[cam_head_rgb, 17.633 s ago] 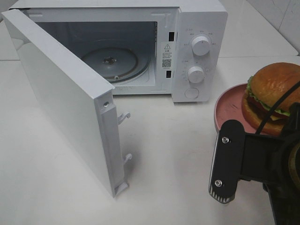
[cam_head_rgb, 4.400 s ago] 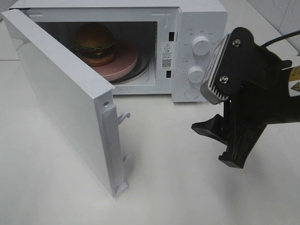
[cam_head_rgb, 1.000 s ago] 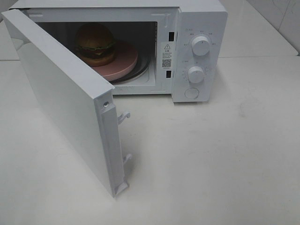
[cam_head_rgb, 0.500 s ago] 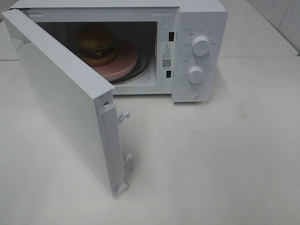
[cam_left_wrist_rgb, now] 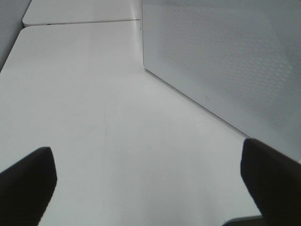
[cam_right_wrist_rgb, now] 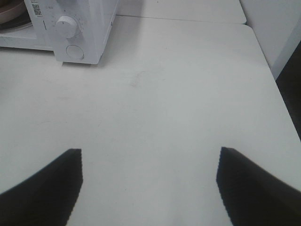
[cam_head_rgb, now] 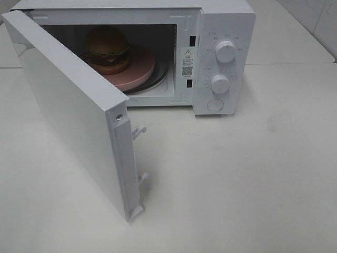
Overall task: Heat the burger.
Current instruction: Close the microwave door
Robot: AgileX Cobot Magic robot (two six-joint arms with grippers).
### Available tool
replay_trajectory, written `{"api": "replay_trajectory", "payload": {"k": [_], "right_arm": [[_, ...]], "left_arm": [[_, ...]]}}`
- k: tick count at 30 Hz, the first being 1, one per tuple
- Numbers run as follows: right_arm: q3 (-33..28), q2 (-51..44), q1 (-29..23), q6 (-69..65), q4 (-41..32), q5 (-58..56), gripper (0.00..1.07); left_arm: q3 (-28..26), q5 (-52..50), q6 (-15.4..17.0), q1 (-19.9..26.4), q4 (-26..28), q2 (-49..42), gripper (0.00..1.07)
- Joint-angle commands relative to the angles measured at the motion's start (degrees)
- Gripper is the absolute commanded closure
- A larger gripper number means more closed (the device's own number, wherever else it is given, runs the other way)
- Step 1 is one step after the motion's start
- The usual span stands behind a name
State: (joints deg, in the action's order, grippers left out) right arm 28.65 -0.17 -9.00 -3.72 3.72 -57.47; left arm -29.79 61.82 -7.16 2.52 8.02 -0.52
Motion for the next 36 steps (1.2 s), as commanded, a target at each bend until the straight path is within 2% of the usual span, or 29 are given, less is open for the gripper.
{"api": "replay_trajectory", "payload": {"k": [1,10,16,18,19,21,22,23,24,25,26,27,28,29,30,31,34,35,36], "right_arm": [[-0.06,-1.89,0.34,-0.17,0.23,0.57,0.31],[-0.06,-1.89,0.34,-0.17,0.23,0.57,0.31],[-0.06,-1.89,0.34,-0.17,0.23,0.57,0.31],[-0.06,-1.89,0.34,-0.17,0.23,0.57,0.31],[-0.06,-1.89,0.34,-0.17,0.23,0.57,0.31],[-0.06,-1.89,0.34,-0.17,0.23,0.57,0.31],[-0.06,-1.89,0.34,-0.17,0.23,0.57,0.31],[-0.06,-1.89,0.34,-0.17,0.23,0.57,0.31],[-0.06,-1.89,0.34,-0.17,0.23,0.57,0.31],[-0.06,-1.89,0.34,-0.17,0.23,0.57,0.31],[-0.06,-1.89,0.34,-0.17,0.23,0.57,0.31],[-0.06,-1.89,0.34,-0.17,0.23,0.57,0.31],[-0.06,-1.89,0.34,-0.17,0.23,0.57,0.31],[-0.06,-1.89,0.34,-0.17,0.23,0.57,0.31],[-0.06,-1.89,0.34,-0.17,0.23,0.57,0.31],[-0.06,-1.89,0.34,-0.17,0.23,0.57,0.31],[-0.06,-1.89,0.34,-0.17,0.23,0.57,0.31],[-0.06,-1.89,0.34,-0.17,0.23,0.57,0.31],[-0.06,-1.89,0.34,-0.17,0.23,0.57,0.31]], "left_arm": [[-1.09,-2.29,0.06,-0.29,0.57,-0.57,0.07],[-1.32,-10.77,-0.06,-0.29,0.46,5.96,0.07],[-1.32,-17.93,0.0,-0.29,0.46,11.52,0.19],[-1.26,-20.11,0.0,-0.29,0.52,13.18,0.28],[-1.26,-20.11,0.0,-0.29,0.52,13.18,0.28],[-0.23,-23.2,0.0,-0.29,0.74,15.81,0.52],[-0.23,-23.2,0.0,-0.29,0.74,15.81,0.52],[0.17,-23.84,0.0,-0.29,0.74,16.56,0.59],[0.74,-24.69,0.0,-0.29,0.74,18.11,0.72],[0.74,-24.69,0.0,-0.29,0.74,18.11,0.72],[1.03,-25.38,0.0,-0.29,0.74,18.79,0.78],[1.66,-26.93,0.0,-0.29,0.86,20.57,0.93],[1.66,-26.93,0.0,-0.29,0.86,20.57,0.93],[1.95,-27.67,0.0,-0.29,0.86,21.2,0.99],[1.95,-27.67,0.0,-0.29,0.86,21.2,0.99],[2.81,-30.14,-0.11,-0.29,0.8,22.8,1.07],[4.76,-36.04,-0.11,-0.29,0.86,24.69,1.07],[6.47,-40.85,-0.11,-0.29,0.86,25.84,1.07],[6.47,-40.85,-0.11,-0.29,0.86,25.84,1.07]]}}
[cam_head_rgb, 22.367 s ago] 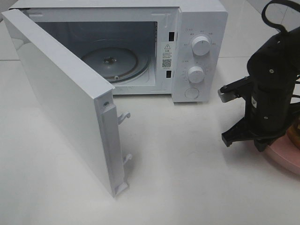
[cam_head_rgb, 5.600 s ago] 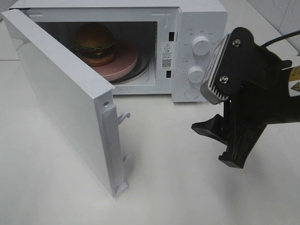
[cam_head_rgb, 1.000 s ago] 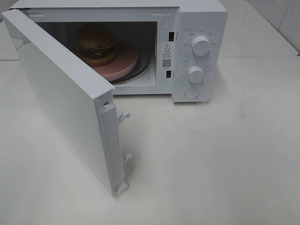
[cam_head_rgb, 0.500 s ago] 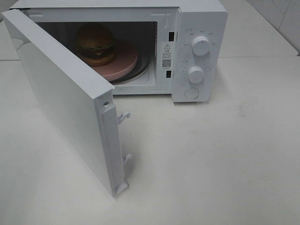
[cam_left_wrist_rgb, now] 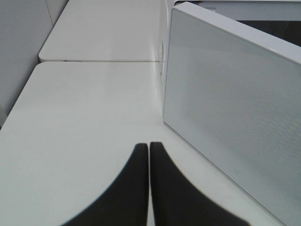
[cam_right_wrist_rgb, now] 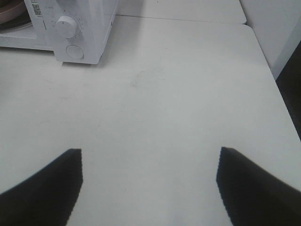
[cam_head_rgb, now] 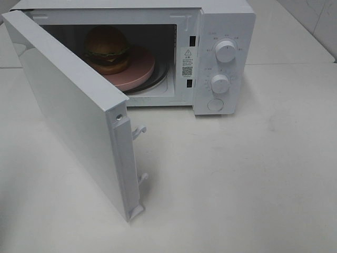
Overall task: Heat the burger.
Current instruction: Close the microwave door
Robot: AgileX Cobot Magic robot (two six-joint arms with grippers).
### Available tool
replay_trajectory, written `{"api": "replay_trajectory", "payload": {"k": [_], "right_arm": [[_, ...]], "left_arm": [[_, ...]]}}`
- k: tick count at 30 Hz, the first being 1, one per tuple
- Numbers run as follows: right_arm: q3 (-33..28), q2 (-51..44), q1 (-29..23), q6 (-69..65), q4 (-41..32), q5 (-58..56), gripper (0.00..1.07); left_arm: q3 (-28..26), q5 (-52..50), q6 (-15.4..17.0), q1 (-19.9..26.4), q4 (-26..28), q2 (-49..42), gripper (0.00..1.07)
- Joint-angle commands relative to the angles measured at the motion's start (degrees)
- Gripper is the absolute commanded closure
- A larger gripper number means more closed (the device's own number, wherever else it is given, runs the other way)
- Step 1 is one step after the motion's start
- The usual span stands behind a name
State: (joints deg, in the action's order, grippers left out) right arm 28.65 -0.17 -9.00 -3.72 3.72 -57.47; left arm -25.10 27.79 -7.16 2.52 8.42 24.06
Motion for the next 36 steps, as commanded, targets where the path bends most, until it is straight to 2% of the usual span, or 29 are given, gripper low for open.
{"api": "replay_trajectory", "payload": {"k": [1,10,17,18,19,20,21,22,23,25,26,28,29,30,32,34,35,36], "right_arm": [[-0.06,-1.89,0.34,-0.17,0.23,0.57,0.31],[-0.06,-1.89,0.34,-0.17,0.23,0.57,0.31],[-0.06,-1.89,0.34,-0.17,0.23,0.57,0.31],[-0.06,-1.89,0.34,-0.17,0.23,0.57,0.31],[-0.06,-1.89,0.34,-0.17,0.23,0.57,0.31],[-0.06,-1.89,0.34,-0.17,0.23,0.57,0.31],[-0.06,-1.89,0.34,-0.17,0.23,0.57,0.31],[-0.06,-1.89,0.34,-0.17,0.23,0.57,0.31],[-0.06,-1.89,0.34,-0.17,0.23,0.57,0.31],[-0.06,-1.89,0.34,-0.17,0.23,0.57,0.31],[-0.06,-1.89,0.34,-0.17,0.23,0.57,0.31],[-0.06,-1.89,0.34,-0.17,0.23,0.57,0.31],[-0.06,-1.89,0.34,-0.17,0.23,0.57,0.31],[-0.06,-1.89,0.34,-0.17,0.23,0.57,0.31],[-0.06,-1.89,0.34,-0.17,0.23,0.57,0.31],[-0.06,-1.89,0.34,-0.17,0.23,0.57,0.31],[-0.06,-1.89,0.34,-0.17,0.23,0.57,0.31],[-0.06,-1.89,0.34,-0.17,0.23,0.57,0.31]], "left_arm": [[2.64,-9.45,-0.11,-0.29,0.46,1.89,1.07],[10.66,-34.84,-0.11,-0.29,-0.34,9.11,1.07],[12.49,-44.81,0.52,-0.29,-3.09,17.19,1.07],[12.49,-45.66,1.38,-0.29,-3.78,18.51,1.07],[12.49,-48.13,3.84,-0.29,-5.79,21.77,1.07],[12.49,-48.13,3.84,-0.29,-5.79,21.77,1.07],[12.49,-49.68,5.44,-0.29,-7.39,23.32,1.07],[12.49,-52.77,8.25,-0.29,-11.4,26.24,1.07],[12.49,-52.77,8.25,-0.29,-11.4,26.24,1.07],[12.49,-55.63,11.97,-0.29,-16.67,30.71,1.07],[12.49,-55.63,11.97,-0.29,-16.67,30.71,1.07],[12.49,-58.5,14.61,-0.29,-20.34,35.07,1.07],[12.49,-58.5,14.61,-0.29,-20.34,35.07,1.07],[12.49,-60.45,16.56,-0.29,-22.23,37.24,1.07],[12.49,-61.36,17.36,-0.29,-23.49,38.33,1.07],[12.49,-64.46,20.28,-0.29,-27.62,40.79,1.07],[12.49,-64.46,20.28,-0.29,-27.62,40.79,1.07],[12.49,-67.38,21.77,-0.29,-31.0,42.51,1.07]]}}
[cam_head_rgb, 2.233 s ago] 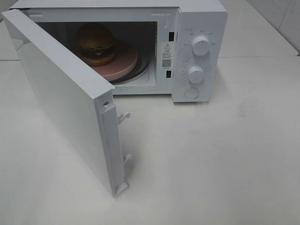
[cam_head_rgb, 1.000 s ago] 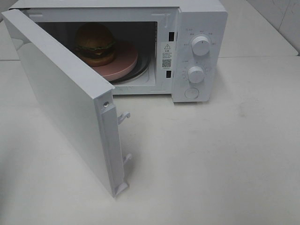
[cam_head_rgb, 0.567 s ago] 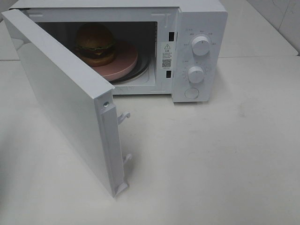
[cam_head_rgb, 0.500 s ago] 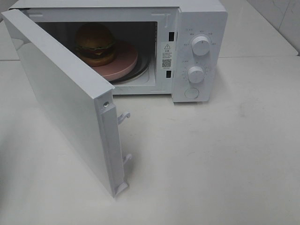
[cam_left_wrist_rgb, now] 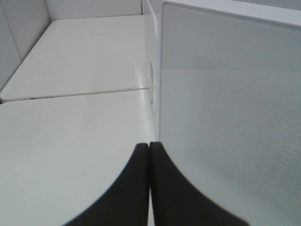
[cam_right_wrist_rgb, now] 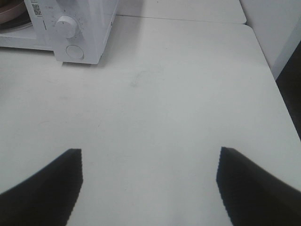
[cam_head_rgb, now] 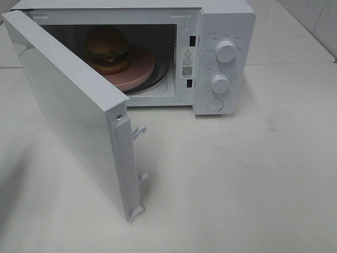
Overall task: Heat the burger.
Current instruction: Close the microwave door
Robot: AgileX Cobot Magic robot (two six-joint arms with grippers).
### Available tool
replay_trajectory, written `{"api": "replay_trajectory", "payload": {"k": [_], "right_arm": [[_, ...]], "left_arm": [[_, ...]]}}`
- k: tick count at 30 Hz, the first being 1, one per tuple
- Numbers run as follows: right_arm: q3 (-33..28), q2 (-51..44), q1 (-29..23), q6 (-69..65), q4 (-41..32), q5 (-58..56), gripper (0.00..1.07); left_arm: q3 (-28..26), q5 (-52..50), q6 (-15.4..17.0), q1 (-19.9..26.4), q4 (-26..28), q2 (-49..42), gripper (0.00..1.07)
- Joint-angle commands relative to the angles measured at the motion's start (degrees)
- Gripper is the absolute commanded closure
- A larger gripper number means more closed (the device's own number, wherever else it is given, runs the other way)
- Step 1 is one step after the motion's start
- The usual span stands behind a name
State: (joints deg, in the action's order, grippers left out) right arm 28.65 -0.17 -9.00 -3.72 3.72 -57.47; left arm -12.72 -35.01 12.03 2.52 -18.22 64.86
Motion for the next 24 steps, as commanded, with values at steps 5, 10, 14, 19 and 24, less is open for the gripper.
{"api": "replay_trajectory", "payload": {"k": [5,10,14,19,24], "right_arm": [[-0.06,-1.89,0.34,-0.17,0.23,0.57,0.31],[-0.06,-1.89,0.34,-0.17,0.23,0.57,0.31],[-0.06,-1.89,0.34,-0.17,0.23,0.57,0.31],[-0.06,-1.89,0.34,-0.17,0.23,0.57,0.31],[-0.06,-1.89,0.34,-0.17,0.23,0.57,0.31]], "left_arm": [[0.11,-11.34,4.47,-0.29,-9.28,5.5,1.07],[-0.17,-16.33,5.16,-1.26,-9.51,10.83,1.07],[-2.12,-16.67,2.86,-6.65,-8.37,15.13,1.07],[-3.44,-17.02,1.38,-12.49,-3.95,18.33,1.07],[-5.39,-17.07,0.92,-17.25,-0.57,20.68,1.07]]}}
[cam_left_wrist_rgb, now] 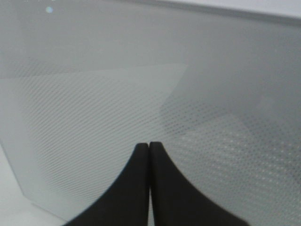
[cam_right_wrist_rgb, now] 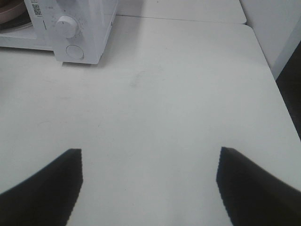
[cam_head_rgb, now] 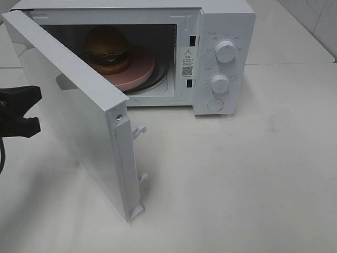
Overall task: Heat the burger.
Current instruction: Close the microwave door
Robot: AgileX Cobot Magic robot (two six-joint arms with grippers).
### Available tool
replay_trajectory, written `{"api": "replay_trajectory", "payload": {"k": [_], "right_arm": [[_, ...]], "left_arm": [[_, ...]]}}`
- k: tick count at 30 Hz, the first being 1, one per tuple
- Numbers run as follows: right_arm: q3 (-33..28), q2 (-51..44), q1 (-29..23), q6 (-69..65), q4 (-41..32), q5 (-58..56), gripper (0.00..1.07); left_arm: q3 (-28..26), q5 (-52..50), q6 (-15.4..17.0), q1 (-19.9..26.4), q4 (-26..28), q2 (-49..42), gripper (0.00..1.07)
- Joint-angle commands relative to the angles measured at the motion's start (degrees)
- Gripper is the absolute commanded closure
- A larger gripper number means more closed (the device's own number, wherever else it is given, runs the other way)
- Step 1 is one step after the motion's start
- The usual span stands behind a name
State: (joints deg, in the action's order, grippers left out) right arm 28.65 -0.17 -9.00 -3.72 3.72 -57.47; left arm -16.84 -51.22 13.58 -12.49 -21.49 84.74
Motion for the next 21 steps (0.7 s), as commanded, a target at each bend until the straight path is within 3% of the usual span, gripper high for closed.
{"api": "replay_trajectory", "payload": {"k": [1,6,11,15,21], "right_arm": [[-0.06,-1.89,0.34,-0.17,0.23,0.57,0.31],[-0.06,-1.89,0.34,-0.17,0.23,0.57,0.31],[-0.06,-1.89,0.34,-0.17,0.23,0.57,0.31],[-0.06,-1.89,0.34,-0.17,0.23,0.57,0.31],[-0.06,-1.89,0.34,-0.17,0.23,0.57,0.31]], "left_arm": [[-1.6,-0.74,-0.92,-3.04,3.55,1.26,1.07],[-3.84,-0.23,-3.09,-7.96,8.88,3.44,1.07],[-6.93,0.97,-3.21,-12.38,12.38,5.79,1.07],[-9.8,1.09,-5.5,-16.44,17.07,8.42,1.07],[-12.72,1.15,-5.84,-20.23,22.0,10.89,1.07]]}}
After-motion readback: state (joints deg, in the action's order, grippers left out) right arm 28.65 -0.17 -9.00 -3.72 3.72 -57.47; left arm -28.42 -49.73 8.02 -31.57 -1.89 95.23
